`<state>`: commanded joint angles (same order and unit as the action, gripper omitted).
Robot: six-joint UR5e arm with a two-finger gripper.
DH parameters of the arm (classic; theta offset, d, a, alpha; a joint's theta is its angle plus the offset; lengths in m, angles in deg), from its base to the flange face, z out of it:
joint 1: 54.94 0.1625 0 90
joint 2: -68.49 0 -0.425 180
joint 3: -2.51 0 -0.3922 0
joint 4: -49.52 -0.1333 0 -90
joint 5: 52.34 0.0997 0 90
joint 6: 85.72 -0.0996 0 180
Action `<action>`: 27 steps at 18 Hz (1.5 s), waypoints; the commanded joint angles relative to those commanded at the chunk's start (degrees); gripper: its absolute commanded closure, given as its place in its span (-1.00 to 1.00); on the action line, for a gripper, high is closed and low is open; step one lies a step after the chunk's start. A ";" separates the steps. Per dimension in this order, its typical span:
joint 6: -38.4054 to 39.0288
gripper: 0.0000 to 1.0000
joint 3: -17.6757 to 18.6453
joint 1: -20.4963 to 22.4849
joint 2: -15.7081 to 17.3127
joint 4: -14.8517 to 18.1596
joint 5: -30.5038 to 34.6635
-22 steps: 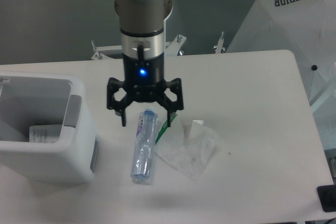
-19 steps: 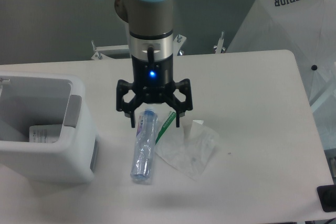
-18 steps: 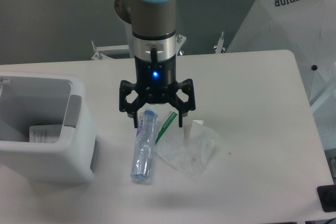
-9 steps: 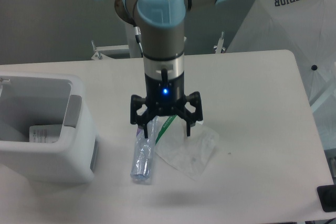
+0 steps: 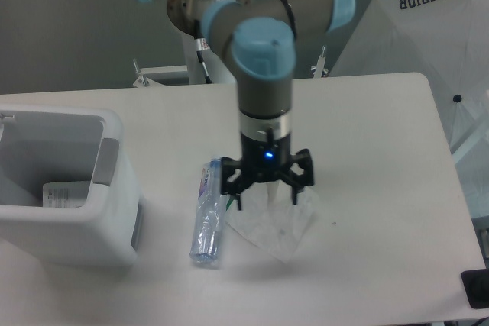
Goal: Place the trash in the trash can
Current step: 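Move the open gripper over the clear plastic bag, then lower the gripper and close it on the plastic bag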
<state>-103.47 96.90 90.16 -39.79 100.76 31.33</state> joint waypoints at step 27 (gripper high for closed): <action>-11.25 -0.60 1.15 4.58 -11.51 1.67 -0.26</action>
<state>-114.72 98.05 94.74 -51.31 102.43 31.07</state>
